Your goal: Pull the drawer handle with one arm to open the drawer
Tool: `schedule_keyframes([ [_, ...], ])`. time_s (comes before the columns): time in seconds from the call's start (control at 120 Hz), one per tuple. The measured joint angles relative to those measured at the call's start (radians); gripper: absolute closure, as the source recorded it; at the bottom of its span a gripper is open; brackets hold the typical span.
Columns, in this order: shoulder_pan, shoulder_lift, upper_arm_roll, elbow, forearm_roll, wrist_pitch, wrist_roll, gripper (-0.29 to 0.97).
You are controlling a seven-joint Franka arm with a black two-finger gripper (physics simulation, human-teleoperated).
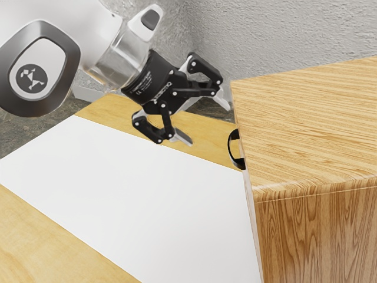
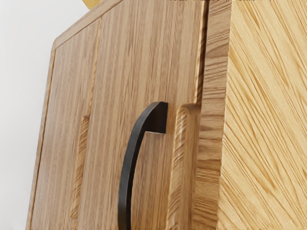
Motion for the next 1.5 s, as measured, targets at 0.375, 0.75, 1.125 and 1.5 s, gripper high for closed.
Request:
schedule_keyframes([
  [0.375,-0.067,-0.067,0.112,-0.074,0.028,0.045,0.073,0.06],
  [0.75,-0.163,-0.061,0.187,-0.100,-0.006,0.097,0.096,0.11],
  [1.125,-0.164,-0.063,0.208,-0.146,-0.045,0.104,0.063,0.16],
  [1.5,-0.251,-0.067,0.274,-0.144,-0.045,0.125,0.039,0.32],
])
